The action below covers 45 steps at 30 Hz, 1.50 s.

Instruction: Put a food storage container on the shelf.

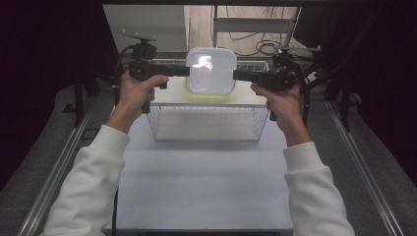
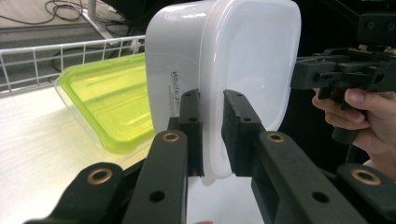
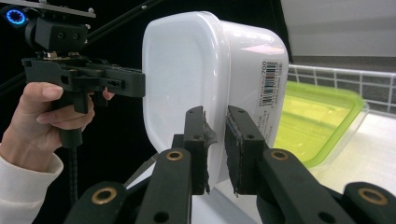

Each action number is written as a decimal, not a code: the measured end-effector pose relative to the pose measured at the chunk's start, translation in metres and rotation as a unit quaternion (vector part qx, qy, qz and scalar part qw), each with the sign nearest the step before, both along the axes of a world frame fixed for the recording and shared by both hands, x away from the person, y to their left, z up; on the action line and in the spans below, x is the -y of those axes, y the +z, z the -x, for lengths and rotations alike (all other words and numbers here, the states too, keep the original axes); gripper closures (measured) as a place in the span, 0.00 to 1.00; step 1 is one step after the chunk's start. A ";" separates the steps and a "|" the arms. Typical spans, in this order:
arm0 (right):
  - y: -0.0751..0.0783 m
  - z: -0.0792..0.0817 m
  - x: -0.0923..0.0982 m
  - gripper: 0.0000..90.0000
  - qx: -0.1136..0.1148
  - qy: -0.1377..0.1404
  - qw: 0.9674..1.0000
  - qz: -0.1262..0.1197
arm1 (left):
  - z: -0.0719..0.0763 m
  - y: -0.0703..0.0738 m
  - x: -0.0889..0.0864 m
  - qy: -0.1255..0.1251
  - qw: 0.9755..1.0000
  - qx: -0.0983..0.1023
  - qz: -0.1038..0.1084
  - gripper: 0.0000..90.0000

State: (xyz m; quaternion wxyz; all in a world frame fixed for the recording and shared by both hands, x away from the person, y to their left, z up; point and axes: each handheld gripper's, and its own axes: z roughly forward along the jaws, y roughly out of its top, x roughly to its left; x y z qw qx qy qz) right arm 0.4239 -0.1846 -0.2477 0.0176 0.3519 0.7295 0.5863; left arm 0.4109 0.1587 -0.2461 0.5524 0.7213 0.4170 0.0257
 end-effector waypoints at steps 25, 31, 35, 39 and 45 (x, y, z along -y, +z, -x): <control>-0.006 -0.064 -0.002 0.87 -0.103 -0.013 0.995 -0.012 | -0.062 -0.010 -0.002 0.007 0.995 -0.094 0.024 0.87; -0.008 -0.066 -0.002 0.87 -0.119 -0.014 0.993 -0.013 | -0.063 -0.013 -0.003 0.007 0.993 -0.111 0.031 0.88; -0.008 -0.067 -0.002 0.87 -0.128 -0.013 0.992 -0.015 | -0.064 -0.013 -0.004 0.006 0.993 -0.117 0.035 0.88; -0.010 -0.072 0.000 0.87 -0.142 -0.017 0.989 -0.025 | -0.068 -0.015 -0.006 0.003 0.991 -0.128 0.048 0.88; -0.009 -0.081 -0.001 0.85 -0.163 -0.026 0.986 -0.032 | -0.082 -0.020 -0.012 0.001 0.983 -0.163 0.087 0.88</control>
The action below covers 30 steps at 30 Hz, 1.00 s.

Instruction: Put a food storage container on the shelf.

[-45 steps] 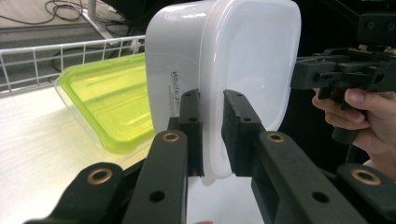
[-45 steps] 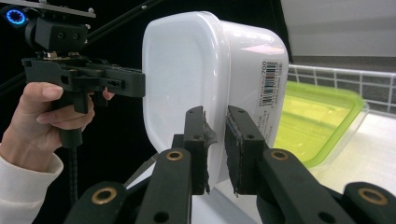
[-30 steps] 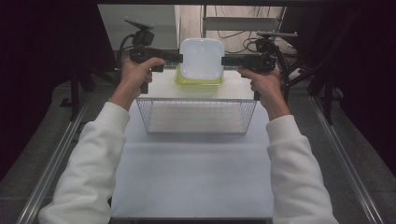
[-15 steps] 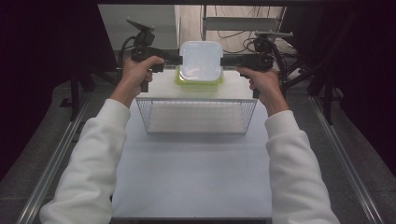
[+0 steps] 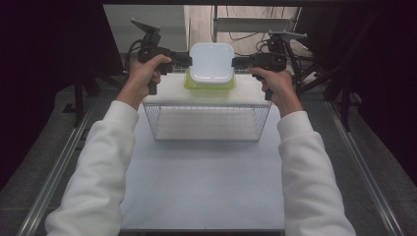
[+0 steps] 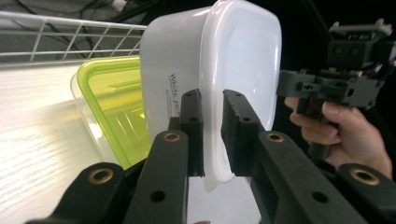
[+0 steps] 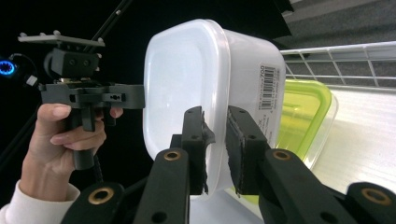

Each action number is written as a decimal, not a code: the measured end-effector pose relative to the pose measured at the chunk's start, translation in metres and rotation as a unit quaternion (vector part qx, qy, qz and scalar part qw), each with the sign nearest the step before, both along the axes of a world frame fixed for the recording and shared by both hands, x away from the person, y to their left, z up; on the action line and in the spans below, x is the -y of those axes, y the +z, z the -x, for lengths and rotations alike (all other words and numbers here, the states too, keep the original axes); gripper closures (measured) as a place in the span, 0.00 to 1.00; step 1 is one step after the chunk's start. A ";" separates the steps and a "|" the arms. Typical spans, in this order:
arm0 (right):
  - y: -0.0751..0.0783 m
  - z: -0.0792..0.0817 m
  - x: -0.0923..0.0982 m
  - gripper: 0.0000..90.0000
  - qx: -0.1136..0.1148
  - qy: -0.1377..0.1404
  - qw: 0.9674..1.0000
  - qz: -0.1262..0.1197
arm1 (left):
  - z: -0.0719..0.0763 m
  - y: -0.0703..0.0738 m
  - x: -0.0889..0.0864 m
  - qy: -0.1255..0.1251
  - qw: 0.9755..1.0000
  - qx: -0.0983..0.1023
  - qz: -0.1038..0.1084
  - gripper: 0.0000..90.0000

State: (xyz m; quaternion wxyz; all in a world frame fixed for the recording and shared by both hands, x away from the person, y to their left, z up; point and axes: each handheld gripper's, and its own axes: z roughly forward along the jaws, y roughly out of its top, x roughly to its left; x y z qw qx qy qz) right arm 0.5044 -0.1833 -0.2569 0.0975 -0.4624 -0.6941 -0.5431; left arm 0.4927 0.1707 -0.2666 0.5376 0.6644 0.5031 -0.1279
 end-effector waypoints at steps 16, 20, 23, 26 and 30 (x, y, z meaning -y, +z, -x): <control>-0.018 -0.032 0.003 0.84 -0.083 -0.038 0.993 -0.075 | -0.023 -0.017 -0.006 0.030 0.996 -0.041 0.072 0.85; -0.020 -0.034 0.003 0.83 -0.090 -0.042 0.992 -0.081 | -0.023 -0.019 -0.006 0.031 0.996 -0.041 0.072 0.84; -0.020 -0.033 0.002 0.82 -0.086 -0.045 0.992 -0.079 | -0.022 -0.019 -0.005 0.033 0.996 -0.036 0.072 0.84; -0.019 -0.033 0.002 0.77 -0.085 -0.046 0.992 -0.080 | -0.021 -0.018 -0.003 0.032 0.997 -0.025 0.068 0.80; -0.015 -0.028 0.002 0.66 -0.058 -0.054 0.993 -0.086 | -0.015 -0.011 -0.001 0.040 0.997 0.012 0.061 0.64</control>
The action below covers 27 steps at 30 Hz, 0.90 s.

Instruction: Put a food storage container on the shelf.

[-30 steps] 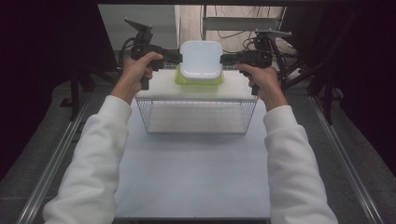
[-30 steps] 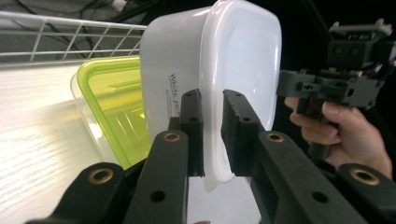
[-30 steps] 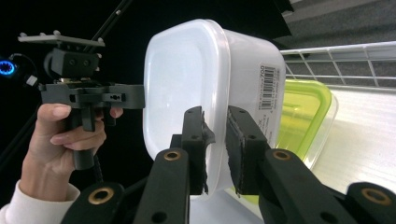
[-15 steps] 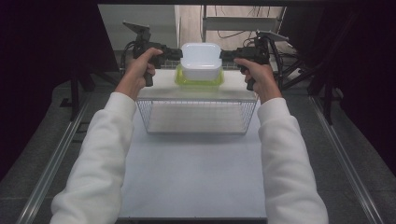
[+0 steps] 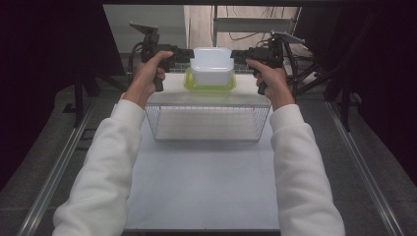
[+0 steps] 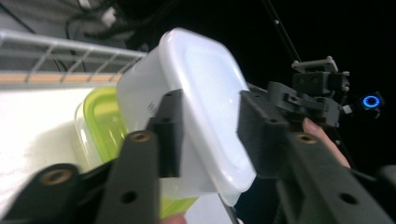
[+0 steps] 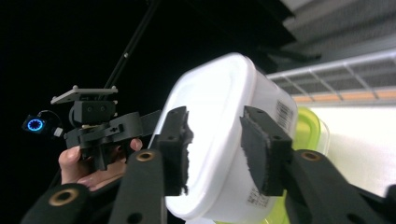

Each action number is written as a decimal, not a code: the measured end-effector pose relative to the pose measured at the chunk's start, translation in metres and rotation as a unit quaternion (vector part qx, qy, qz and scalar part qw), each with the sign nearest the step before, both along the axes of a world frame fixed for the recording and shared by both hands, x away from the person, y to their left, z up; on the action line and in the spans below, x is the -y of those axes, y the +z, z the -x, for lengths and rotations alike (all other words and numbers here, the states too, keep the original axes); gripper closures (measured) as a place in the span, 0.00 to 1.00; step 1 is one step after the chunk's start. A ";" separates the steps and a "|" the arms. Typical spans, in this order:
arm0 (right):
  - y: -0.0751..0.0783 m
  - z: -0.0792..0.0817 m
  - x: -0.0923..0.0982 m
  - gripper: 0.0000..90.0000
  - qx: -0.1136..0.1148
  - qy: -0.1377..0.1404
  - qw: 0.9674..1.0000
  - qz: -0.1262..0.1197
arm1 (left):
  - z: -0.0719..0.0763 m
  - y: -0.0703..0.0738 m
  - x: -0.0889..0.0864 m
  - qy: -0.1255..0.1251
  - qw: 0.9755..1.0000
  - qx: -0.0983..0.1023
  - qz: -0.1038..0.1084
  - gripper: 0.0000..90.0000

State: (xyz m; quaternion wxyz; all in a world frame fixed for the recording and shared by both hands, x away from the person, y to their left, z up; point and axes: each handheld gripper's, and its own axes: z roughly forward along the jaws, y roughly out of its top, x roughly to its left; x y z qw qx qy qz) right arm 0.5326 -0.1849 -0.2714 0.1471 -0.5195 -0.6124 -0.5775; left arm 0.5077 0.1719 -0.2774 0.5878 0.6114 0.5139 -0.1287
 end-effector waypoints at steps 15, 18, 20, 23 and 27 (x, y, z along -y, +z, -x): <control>0.016 0.056 0.026 0.43 0.127 0.014 0.987 0.101 | 0.064 0.009 -0.014 -0.019 0.987 0.120 -0.107 0.39; 0.010 0.071 0.034 0.41 0.141 0.020 0.982 0.122 | 0.083 0.001 -0.017 -0.034 0.984 0.129 -0.115 0.38; 0.005 0.082 0.038 0.40 0.150 0.024 0.979 0.135 | 0.096 -0.005 -0.018 -0.038 0.982 0.136 -0.127 0.38; -0.002 0.098 0.043 0.38 0.160 0.031 0.977 0.139 | 0.115 -0.013 -0.020 -0.042 0.979 0.151 -0.133 0.38; -0.015 0.122 0.053 0.37 0.174 0.038 0.974 0.140 | 0.144 -0.030 -0.021 -0.040 0.973 0.169 -0.153 0.37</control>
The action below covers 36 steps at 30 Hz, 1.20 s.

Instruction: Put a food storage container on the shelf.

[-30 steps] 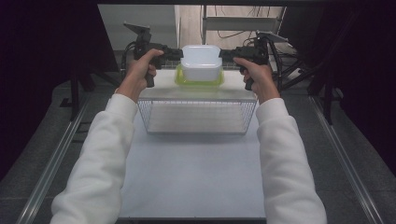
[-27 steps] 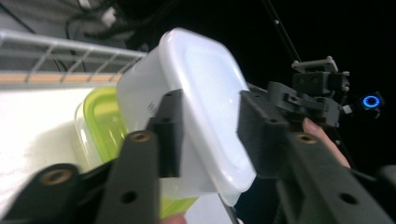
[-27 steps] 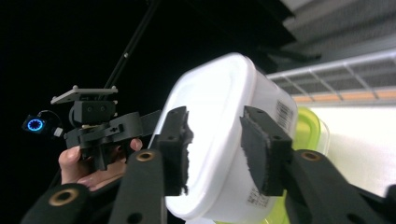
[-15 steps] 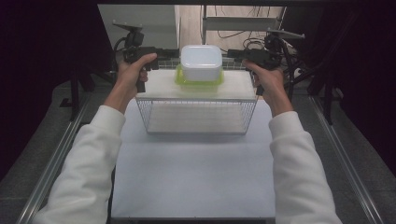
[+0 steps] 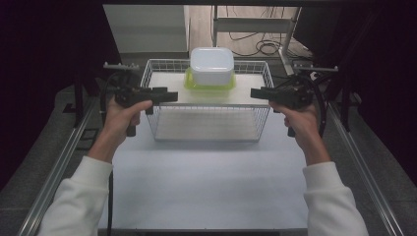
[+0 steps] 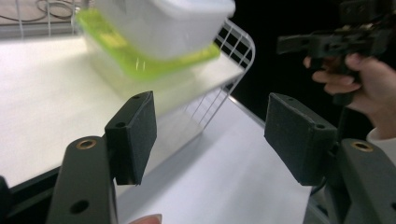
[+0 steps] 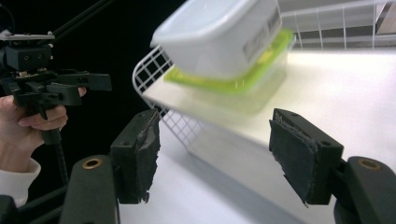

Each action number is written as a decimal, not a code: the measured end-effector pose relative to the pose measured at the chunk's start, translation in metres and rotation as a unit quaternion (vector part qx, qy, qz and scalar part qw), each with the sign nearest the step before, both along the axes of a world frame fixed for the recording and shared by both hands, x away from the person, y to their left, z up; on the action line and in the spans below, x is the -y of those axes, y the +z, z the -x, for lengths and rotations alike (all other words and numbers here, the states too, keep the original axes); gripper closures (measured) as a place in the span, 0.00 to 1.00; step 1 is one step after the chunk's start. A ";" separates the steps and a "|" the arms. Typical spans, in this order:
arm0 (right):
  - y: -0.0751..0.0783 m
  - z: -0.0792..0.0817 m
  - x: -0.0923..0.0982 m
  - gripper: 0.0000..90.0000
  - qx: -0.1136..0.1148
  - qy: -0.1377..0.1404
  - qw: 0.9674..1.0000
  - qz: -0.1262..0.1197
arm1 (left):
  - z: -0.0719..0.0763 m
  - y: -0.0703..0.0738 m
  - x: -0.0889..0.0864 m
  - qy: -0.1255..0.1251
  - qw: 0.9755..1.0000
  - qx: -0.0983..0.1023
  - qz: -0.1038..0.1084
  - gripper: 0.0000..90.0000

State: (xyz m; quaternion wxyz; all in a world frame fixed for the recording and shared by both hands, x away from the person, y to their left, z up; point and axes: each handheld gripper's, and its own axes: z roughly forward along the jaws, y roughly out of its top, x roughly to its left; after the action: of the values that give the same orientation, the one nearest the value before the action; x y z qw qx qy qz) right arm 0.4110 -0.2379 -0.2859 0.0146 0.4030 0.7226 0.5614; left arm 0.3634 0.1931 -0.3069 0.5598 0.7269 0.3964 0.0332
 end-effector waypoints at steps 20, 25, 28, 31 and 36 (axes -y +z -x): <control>-0.121 0.097 0.044 0.31 0.022 0.005 0.997 0.080 | 0.077 -0.126 0.000 0.020 0.997 -0.034 -0.067 0.35; -0.151 0.103 0.045 0.27 0.011 0.002 0.996 0.091 | 0.084 -0.151 -0.002 0.024 0.996 -0.051 -0.075 0.35; -0.158 0.104 0.044 0.25 0.009 -0.002 0.994 0.112 | 0.086 -0.157 -0.003 0.031 0.994 -0.054 -0.087 0.34; -0.160 0.105 0.043 0.24 0.009 -0.004 0.993 0.117 | 0.087 -0.158 -0.005 0.037 0.994 -0.051 -0.090 0.34; -0.160 0.105 0.044 0.22 0.013 -0.009 0.994 0.113 | 0.089 -0.157 -0.006 0.042 0.994 -0.046 -0.090 0.33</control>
State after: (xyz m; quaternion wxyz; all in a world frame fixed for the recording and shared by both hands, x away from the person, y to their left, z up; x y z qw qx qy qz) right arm 0.3057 -0.2823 -0.4456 0.0744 0.3975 0.7774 0.4817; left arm 0.2746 0.1995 -0.4643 0.4716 0.7577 0.4472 0.0592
